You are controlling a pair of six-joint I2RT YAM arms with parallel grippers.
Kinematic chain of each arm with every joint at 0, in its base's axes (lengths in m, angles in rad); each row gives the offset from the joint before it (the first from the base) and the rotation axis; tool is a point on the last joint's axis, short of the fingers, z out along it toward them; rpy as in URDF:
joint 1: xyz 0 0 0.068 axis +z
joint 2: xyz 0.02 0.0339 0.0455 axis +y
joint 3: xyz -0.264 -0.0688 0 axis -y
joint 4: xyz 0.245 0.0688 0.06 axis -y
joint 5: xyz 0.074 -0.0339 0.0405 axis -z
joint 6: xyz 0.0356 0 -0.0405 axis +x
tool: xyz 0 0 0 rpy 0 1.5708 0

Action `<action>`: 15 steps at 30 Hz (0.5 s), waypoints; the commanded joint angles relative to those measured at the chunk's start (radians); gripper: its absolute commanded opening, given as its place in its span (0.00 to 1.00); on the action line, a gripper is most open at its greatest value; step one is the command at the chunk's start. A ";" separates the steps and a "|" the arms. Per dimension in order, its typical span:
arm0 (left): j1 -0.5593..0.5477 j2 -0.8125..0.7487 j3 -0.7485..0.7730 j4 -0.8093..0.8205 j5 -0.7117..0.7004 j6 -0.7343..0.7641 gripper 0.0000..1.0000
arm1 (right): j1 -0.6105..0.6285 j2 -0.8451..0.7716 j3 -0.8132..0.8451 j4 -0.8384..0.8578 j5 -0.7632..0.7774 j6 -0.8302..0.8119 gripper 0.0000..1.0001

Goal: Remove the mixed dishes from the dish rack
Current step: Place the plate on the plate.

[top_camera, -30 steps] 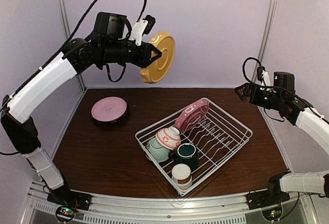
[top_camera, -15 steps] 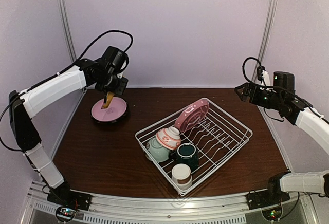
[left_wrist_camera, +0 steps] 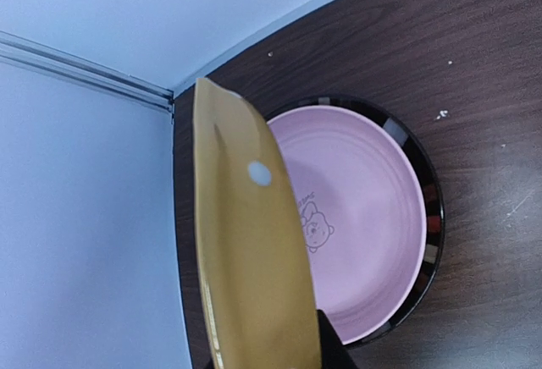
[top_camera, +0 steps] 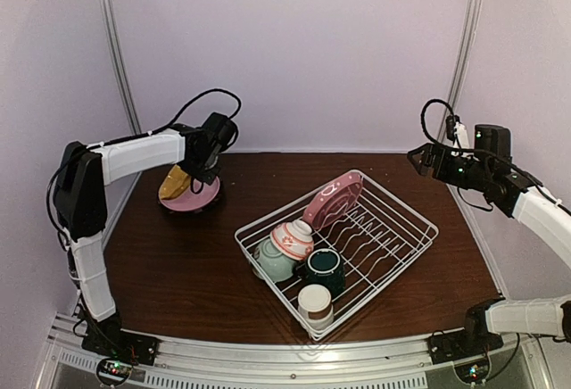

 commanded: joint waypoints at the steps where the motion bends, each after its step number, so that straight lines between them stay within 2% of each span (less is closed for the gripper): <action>1: 0.016 0.029 0.051 0.093 -0.151 0.047 0.00 | 0.006 0.010 0.011 0.011 -0.007 0.014 1.00; 8: 0.026 0.110 0.050 0.145 -0.210 0.091 0.00 | 0.006 0.011 0.008 0.014 -0.014 0.023 1.00; 15: 0.040 0.169 0.075 0.186 -0.188 0.122 0.00 | 0.006 0.007 0.006 0.016 -0.015 0.030 1.00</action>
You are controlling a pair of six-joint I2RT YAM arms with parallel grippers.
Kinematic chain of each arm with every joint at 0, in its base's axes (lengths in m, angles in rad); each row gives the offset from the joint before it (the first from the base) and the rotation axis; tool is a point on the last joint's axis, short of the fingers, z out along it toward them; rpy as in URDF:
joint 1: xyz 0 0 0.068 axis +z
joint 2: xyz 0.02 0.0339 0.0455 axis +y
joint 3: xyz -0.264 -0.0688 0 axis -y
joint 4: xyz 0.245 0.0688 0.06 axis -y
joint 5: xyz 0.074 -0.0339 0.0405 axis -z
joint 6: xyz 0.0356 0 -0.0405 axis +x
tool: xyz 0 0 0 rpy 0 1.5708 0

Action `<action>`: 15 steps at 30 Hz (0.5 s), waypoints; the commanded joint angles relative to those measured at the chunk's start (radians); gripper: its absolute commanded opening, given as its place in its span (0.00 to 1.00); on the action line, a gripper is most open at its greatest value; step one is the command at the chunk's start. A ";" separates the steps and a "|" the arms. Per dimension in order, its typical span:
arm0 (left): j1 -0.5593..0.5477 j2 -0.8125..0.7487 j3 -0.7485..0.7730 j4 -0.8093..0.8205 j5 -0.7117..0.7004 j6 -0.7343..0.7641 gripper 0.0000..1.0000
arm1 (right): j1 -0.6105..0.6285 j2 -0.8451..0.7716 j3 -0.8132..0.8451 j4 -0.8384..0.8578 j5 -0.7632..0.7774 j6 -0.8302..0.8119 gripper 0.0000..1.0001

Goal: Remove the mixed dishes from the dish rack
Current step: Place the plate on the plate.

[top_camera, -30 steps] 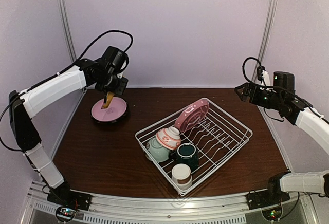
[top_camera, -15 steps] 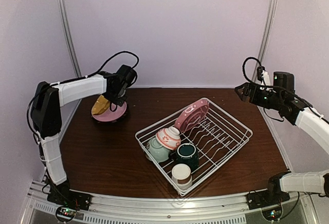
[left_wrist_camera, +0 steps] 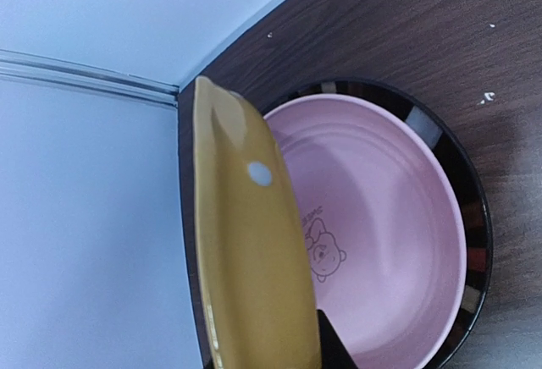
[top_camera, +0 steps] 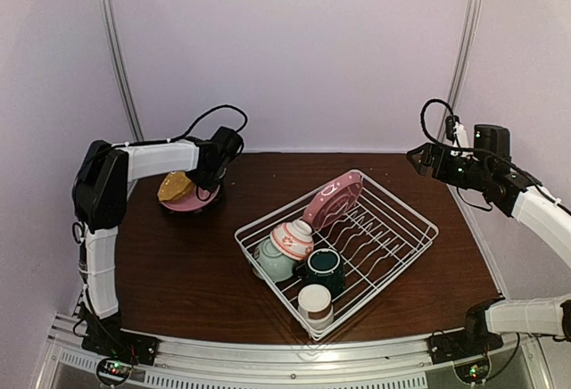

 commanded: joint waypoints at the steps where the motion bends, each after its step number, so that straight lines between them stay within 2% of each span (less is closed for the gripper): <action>1: 0.018 0.014 0.068 0.100 -0.075 0.044 0.00 | 0.007 -0.002 0.006 0.011 -0.008 0.012 1.00; 7: 0.023 0.062 0.101 0.105 -0.068 0.059 0.00 | 0.005 -0.004 0.008 0.006 -0.004 0.010 1.00; 15: 0.025 0.085 0.122 0.086 -0.045 0.059 0.19 | 0.006 -0.006 0.006 -0.001 0.003 0.003 1.00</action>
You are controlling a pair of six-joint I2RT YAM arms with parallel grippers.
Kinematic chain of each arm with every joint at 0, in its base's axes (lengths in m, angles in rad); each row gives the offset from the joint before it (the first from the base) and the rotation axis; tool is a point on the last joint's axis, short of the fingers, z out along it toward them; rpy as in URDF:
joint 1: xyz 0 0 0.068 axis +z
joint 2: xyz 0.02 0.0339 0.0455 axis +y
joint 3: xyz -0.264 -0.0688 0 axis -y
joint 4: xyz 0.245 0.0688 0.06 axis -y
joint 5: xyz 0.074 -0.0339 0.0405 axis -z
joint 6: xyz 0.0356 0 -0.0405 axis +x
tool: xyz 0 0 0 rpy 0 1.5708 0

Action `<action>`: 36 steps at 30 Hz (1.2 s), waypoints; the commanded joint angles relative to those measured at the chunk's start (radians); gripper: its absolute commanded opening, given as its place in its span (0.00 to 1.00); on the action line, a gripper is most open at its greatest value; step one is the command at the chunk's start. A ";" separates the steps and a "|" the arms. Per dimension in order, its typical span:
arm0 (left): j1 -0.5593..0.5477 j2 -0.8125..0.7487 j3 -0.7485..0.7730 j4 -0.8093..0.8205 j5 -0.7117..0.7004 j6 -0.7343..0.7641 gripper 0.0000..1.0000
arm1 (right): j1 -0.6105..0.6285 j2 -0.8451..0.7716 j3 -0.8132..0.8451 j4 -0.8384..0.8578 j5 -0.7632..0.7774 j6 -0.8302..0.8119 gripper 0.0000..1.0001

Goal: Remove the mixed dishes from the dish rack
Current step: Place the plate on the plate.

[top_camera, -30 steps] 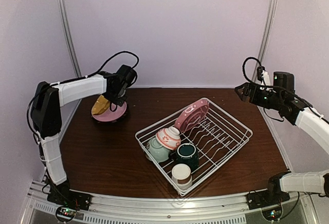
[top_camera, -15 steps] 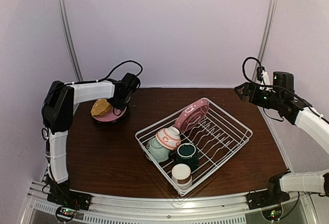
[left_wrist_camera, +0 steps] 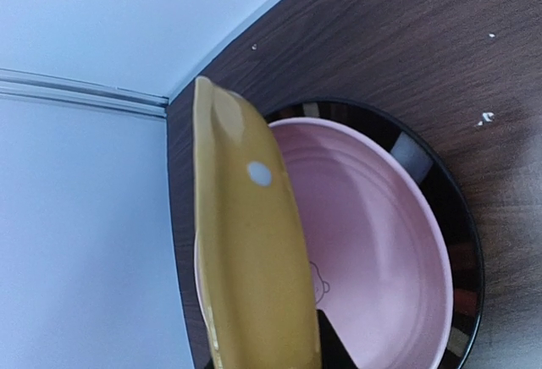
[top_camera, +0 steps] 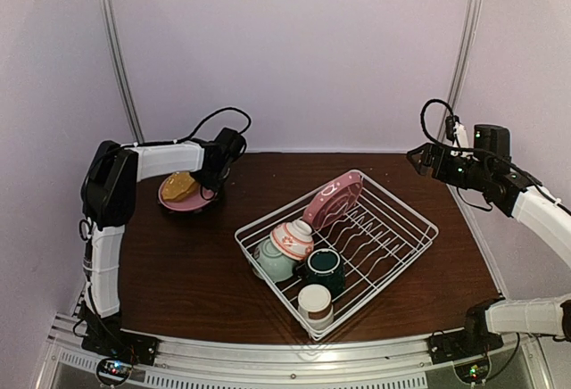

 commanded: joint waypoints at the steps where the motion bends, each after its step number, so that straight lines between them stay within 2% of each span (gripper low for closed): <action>1: 0.013 -0.005 0.063 0.043 -0.050 0.018 0.23 | 0.005 -0.005 0.006 -0.001 0.003 0.003 1.00; 4: 0.013 -0.007 0.068 0.028 -0.033 0.003 0.32 | 0.005 -0.005 0.006 0.002 0.003 0.004 1.00; 7: 0.013 -0.019 0.063 0.025 0.004 -0.015 0.52 | 0.006 -0.006 0.004 0.005 0.001 0.003 1.00; 10: 0.013 -0.029 0.059 0.025 0.028 -0.021 0.60 | 0.005 -0.009 0.003 0.001 0.006 0.001 1.00; 21: 0.014 -0.045 0.043 -0.008 0.214 -0.032 0.77 | 0.006 -0.010 0.006 -0.001 0.011 -0.001 1.00; 31: 0.077 -0.055 0.038 -0.009 0.369 -0.076 0.84 | 0.006 -0.014 0.006 -0.009 0.017 -0.004 1.00; 36: 0.076 -0.093 0.027 0.017 0.426 -0.083 0.83 | 0.006 -0.011 0.008 -0.006 0.016 -0.003 1.00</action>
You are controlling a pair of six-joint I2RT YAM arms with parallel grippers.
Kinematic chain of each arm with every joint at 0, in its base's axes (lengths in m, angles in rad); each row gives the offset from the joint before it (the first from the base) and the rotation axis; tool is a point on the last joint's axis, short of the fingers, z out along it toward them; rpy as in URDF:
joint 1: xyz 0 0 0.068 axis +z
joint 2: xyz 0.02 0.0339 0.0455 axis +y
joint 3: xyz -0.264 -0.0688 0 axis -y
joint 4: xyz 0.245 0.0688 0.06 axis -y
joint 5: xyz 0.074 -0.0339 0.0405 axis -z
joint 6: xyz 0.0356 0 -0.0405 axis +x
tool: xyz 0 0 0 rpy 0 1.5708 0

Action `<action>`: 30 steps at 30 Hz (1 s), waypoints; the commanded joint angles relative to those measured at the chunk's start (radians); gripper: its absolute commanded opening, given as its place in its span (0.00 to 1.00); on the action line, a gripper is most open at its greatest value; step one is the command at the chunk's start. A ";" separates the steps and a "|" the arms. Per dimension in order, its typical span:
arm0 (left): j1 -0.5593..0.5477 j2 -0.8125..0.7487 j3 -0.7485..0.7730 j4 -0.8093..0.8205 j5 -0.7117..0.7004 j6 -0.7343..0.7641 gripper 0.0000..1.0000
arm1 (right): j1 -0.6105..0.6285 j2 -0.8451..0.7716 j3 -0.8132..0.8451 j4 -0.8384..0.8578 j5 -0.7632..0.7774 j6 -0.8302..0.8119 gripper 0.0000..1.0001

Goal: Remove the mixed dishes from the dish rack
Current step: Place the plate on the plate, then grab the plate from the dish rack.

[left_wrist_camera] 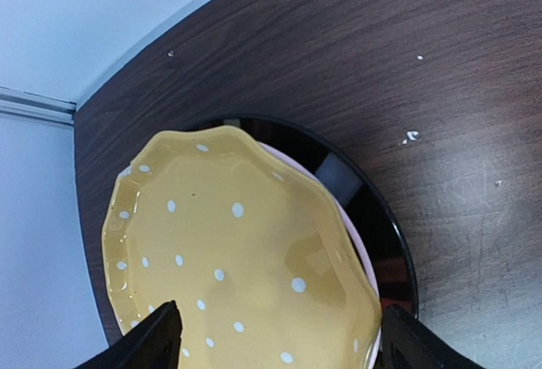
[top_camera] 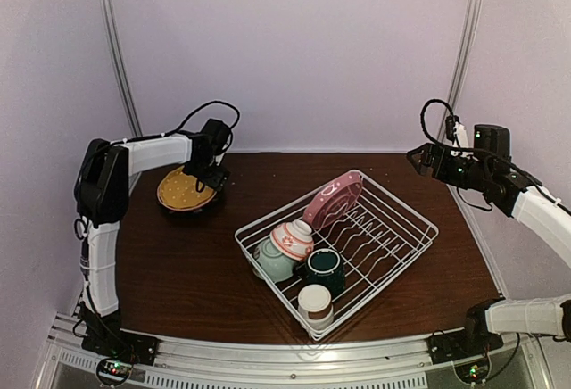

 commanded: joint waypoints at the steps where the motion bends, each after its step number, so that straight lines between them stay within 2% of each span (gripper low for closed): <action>1: -0.005 -0.101 -0.016 0.056 0.090 -0.022 0.83 | 0.005 -0.009 0.009 -0.005 0.014 -0.002 1.00; 5: -0.038 -0.223 -0.034 0.102 0.172 -0.012 0.84 | 0.006 -0.005 0.010 -0.006 0.013 -0.009 1.00; 8: -0.070 -0.310 -0.035 0.129 0.289 0.001 0.84 | 0.006 0.001 0.007 -0.001 0.012 -0.011 1.00; 12: -0.180 -0.351 -0.011 0.152 0.394 0.066 0.84 | 0.005 0.007 0.000 0.010 0.006 -0.008 1.00; 20: -0.375 -0.293 0.082 0.175 0.593 0.067 0.80 | 0.006 -0.003 -0.005 0.008 0.010 -0.011 1.00; 25: -0.470 -0.185 0.175 0.147 0.584 0.071 0.76 | 0.006 -0.005 -0.010 0.006 0.005 -0.012 1.00; 30: -0.517 -0.083 0.255 0.109 0.555 0.068 0.71 | 0.006 -0.009 -0.013 0.004 0.008 -0.014 1.00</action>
